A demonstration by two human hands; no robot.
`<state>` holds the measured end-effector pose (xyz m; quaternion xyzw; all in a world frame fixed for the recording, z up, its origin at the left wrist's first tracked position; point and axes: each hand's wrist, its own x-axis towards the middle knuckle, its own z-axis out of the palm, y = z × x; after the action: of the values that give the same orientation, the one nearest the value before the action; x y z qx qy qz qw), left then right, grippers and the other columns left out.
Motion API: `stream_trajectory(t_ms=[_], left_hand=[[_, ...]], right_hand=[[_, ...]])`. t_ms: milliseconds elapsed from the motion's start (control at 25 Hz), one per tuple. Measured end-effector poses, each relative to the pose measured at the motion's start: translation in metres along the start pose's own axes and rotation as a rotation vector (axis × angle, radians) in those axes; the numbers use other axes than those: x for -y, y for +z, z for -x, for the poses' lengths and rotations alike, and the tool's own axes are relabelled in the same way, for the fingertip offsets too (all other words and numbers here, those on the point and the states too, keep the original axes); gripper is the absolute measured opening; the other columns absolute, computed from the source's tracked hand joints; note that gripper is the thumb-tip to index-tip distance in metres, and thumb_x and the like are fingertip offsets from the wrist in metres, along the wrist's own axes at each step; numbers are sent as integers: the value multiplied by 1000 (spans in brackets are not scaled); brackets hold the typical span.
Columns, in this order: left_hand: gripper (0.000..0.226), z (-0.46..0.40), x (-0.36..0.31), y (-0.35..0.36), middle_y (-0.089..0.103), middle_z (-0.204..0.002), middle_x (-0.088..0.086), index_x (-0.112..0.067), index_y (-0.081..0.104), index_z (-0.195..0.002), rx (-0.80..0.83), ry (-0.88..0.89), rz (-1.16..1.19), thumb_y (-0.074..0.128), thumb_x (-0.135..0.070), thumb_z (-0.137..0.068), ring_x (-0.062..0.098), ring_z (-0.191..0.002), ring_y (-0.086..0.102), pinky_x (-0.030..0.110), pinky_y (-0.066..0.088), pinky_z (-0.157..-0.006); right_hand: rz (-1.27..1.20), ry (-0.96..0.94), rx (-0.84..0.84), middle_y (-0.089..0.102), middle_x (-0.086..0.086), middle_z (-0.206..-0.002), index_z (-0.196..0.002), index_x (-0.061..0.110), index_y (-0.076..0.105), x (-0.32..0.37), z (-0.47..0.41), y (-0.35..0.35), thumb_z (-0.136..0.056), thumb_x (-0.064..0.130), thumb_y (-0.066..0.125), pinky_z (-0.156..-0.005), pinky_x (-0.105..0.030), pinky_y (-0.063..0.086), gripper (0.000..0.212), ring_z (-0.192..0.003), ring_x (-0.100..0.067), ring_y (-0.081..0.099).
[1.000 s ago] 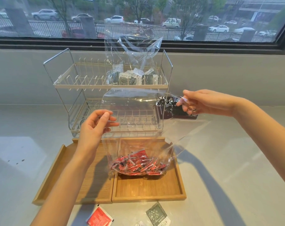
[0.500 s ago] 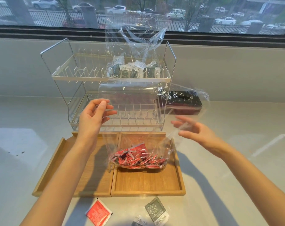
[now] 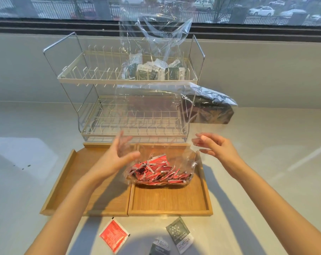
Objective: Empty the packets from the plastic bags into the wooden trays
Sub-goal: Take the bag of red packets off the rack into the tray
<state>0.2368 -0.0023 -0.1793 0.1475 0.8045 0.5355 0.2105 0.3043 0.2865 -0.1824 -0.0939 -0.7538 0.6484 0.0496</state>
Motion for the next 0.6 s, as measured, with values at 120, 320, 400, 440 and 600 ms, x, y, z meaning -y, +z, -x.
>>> stream_trajectory(t_ms=[120, 320, 400, 440, 600], left_hand=[[110, 1, 44, 24, 20, -151, -2, -24, -4, -143, 90, -127, 0, 73, -34, -65, 4, -124, 37, 29, 30, -108], [92, -11, 81, 37, 43, -139, 13, -19, 15, -141, 108, -189, 100, 72, -20, -69, 12, -106, 56, 15, 50, -78], [88, -10, 90, 38, 52, -130, 16, -20, 31, -136, 83, -236, 155, 77, -33, -62, 24, -108, 58, 41, 51, -90], [83, -10, 92, 39, 55, -126, 17, -18, 38, -131, 40, -238, 139, 77, -38, -60, 28, -110, 57, 48, 47, -94], [56, -11, 95, 48, 66, -109, 13, -14, 57, -115, -209, -158, -141, 66, -44, -69, 29, -109, 55, 45, 43, -96]], right_hand=[[33, 45, 123, 64, 15, -112, -108, 42, 57, -15, 4, 6, -73, 50, 55, -91, -21, 46, 35, -106, -1, 59], [197, 236, 294, 47, 6, -136, -134, 37, 33, -58, 14, 21, -69, 47, 66, -107, -33, 35, 73, -123, -13, 47], [278, 283, 354, 51, 2, -135, -134, 29, 36, -73, 18, 29, -72, 35, 72, -103, -28, 38, 72, -116, -13, 52], [327, 280, 358, 54, 1, -132, -132, 24, 38, -78, 20, 32, -73, 33, 73, -98, -24, 39, 69, -112, -12, 54], [451, 212, 252, 58, 12, -110, -122, 24, 49, -85, 21, 43, -80, 41, 63, -83, -11, 41, 48, -98, -5, 56]])
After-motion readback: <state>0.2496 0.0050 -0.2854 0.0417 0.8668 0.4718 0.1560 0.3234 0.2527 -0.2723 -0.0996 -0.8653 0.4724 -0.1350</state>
